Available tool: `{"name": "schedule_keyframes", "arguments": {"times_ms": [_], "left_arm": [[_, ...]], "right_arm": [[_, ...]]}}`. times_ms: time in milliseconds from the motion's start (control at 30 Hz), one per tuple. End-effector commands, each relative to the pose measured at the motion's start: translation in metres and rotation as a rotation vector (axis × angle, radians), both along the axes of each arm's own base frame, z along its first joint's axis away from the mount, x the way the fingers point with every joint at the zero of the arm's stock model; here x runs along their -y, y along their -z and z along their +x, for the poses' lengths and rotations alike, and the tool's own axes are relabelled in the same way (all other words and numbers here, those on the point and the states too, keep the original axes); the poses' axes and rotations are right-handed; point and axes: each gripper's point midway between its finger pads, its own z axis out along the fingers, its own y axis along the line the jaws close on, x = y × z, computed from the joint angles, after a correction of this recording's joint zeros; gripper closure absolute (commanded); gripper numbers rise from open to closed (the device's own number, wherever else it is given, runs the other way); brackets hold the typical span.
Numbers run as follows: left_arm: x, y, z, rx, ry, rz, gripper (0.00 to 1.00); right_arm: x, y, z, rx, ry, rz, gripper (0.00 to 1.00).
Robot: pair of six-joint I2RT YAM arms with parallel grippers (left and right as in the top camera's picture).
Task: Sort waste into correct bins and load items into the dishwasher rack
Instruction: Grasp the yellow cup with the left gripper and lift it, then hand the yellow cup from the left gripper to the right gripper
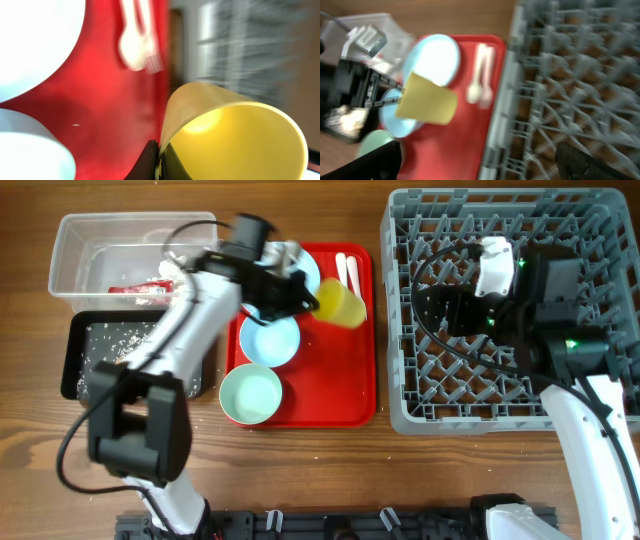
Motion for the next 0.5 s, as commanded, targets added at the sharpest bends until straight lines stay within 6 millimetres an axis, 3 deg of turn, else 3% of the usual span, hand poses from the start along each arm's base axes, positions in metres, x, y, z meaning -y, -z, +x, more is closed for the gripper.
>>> {"name": "schedule_keyframes", "arguments": {"times_ms": [0,200,467], "left_arm": [[0.003,-0.079,-0.015,-0.032,0.110,-0.431,0.96],[-0.004,-0.111,-0.023,-0.057,0.162,-0.624,0.96],[-0.003,-0.127,-0.030,-0.069,0.209,-0.716,0.96]], "right_arm": [[-0.033,-0.015,0.002,0.008,-0.149,0.173,0.00],[-0.071,-0.038,0.004,0.103,-0.411,0.360,0.00],[-0.094,-0.048,0.001,0.140,-0.632,0.533,0.00]]}}
